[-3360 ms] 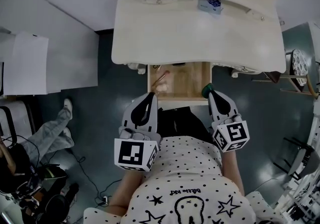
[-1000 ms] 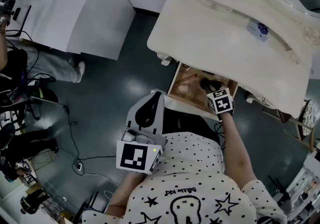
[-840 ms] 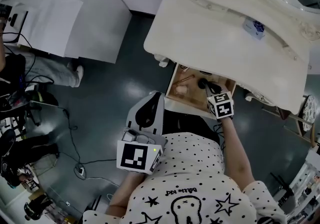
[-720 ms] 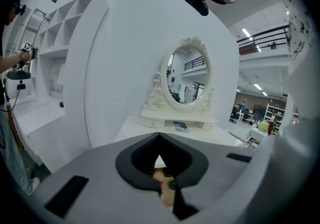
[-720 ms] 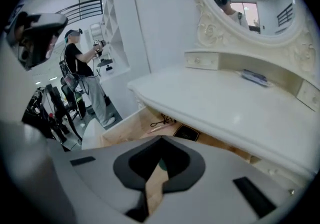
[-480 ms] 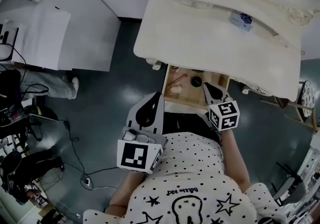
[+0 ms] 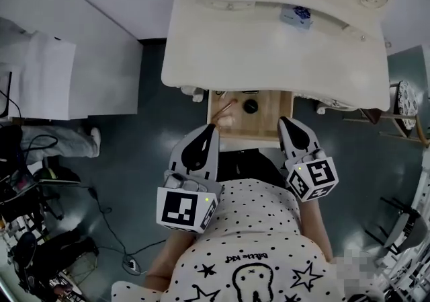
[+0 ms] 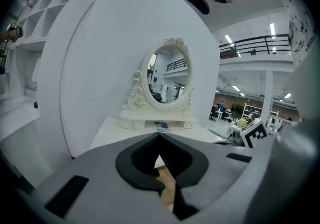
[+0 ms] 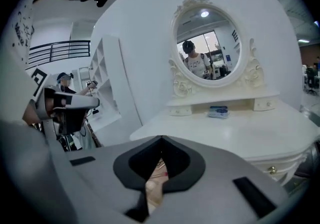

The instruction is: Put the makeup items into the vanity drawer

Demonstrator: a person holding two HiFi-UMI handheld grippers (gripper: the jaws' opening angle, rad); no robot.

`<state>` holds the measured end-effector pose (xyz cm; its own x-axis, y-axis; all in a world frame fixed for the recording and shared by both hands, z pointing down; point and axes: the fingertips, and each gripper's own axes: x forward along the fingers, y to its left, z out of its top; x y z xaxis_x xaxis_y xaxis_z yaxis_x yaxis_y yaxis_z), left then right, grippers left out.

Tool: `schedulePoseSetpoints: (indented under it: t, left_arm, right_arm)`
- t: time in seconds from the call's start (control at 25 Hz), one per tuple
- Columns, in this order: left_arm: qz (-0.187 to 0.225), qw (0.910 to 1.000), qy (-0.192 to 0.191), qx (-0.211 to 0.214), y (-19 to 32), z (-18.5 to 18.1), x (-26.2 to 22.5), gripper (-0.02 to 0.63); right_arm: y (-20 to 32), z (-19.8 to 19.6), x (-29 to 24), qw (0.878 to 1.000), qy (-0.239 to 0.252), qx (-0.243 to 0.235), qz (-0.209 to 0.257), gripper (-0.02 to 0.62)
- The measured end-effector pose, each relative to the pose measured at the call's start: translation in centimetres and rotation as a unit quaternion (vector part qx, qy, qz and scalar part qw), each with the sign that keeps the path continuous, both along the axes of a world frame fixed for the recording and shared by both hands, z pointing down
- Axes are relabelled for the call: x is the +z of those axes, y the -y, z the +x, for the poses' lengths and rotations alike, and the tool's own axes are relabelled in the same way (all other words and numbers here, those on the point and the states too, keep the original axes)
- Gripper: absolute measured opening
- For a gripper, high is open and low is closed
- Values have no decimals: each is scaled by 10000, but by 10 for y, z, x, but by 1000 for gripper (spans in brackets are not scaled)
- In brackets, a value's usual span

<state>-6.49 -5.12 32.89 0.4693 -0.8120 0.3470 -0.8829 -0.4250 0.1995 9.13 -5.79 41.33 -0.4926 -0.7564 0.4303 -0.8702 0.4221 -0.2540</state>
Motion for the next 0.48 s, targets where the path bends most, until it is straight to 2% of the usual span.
schedulePoseSetpoints:
  t: [0.2, 0.48]
  left_arm:
    - [27, 9998, -38, 191, -6, 10, 0, -5]
    - [88, 9996, -67, 270, -4, 17, 3, -5]
  right_arm:
    - [-18, 15, -26, 9991, 113, 362, 210, 8]
    - [-30, 20, -47, 9971, 254, 543, 478, 8]
